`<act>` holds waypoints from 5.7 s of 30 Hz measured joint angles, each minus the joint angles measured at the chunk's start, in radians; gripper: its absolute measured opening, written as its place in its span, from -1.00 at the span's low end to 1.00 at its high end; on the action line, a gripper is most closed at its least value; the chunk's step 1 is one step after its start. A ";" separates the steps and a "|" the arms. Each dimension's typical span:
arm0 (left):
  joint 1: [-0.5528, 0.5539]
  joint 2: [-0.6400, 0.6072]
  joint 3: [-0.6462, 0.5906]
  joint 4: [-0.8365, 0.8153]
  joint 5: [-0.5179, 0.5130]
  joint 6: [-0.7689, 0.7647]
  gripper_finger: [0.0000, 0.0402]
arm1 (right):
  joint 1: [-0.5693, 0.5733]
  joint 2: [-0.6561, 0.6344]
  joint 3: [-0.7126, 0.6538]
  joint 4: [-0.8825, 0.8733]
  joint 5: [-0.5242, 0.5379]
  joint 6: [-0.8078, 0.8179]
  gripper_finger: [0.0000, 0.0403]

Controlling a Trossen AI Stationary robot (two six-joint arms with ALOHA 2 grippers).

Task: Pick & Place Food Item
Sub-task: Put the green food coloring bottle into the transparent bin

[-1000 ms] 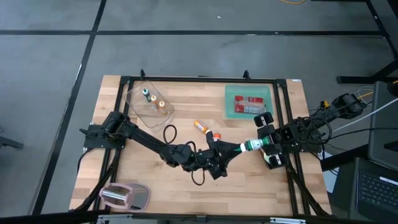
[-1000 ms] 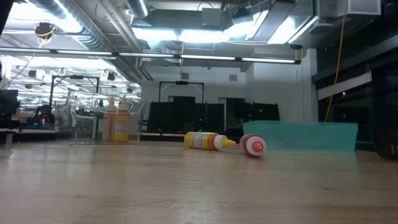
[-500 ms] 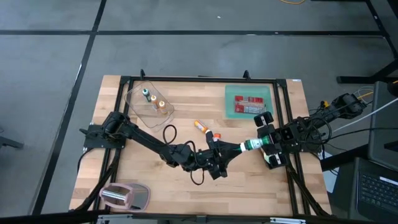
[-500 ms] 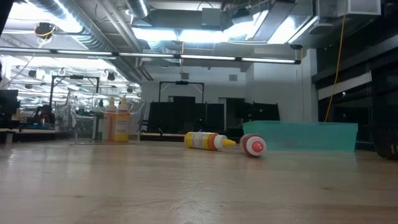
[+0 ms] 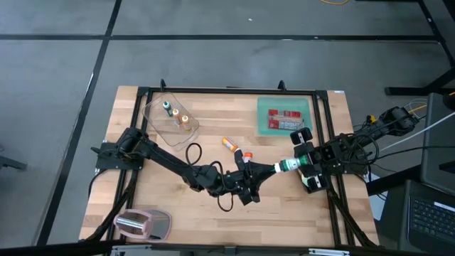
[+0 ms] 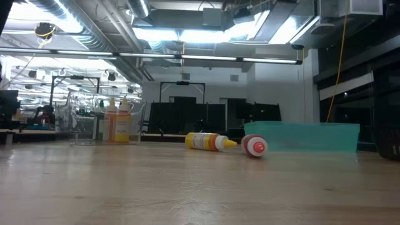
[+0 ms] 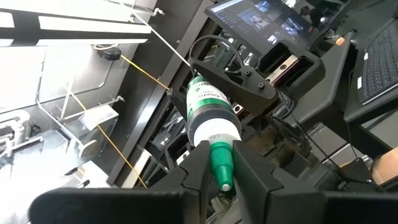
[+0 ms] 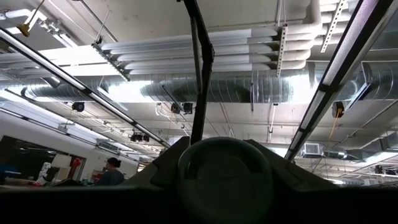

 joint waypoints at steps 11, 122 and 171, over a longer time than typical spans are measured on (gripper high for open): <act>-0.002 0.000 0.000 -0.001 -0.044 0.000 -0.82 | -0.001 0.000 0.000 -0.001 -0.001 0.016 -0.30; 0.673 -0.640 -0.249 -2.485 0.455 -1.634 -0.84 | 0.152 -0.550 0.000 -0.819 0.201 -0.241 0.20; 1.310 -0.536 -0.249 -2.385 0.491 -1.264 -0.84 | 0.152 -0.549 0.000 -0.835 0.205 -0.240 0.20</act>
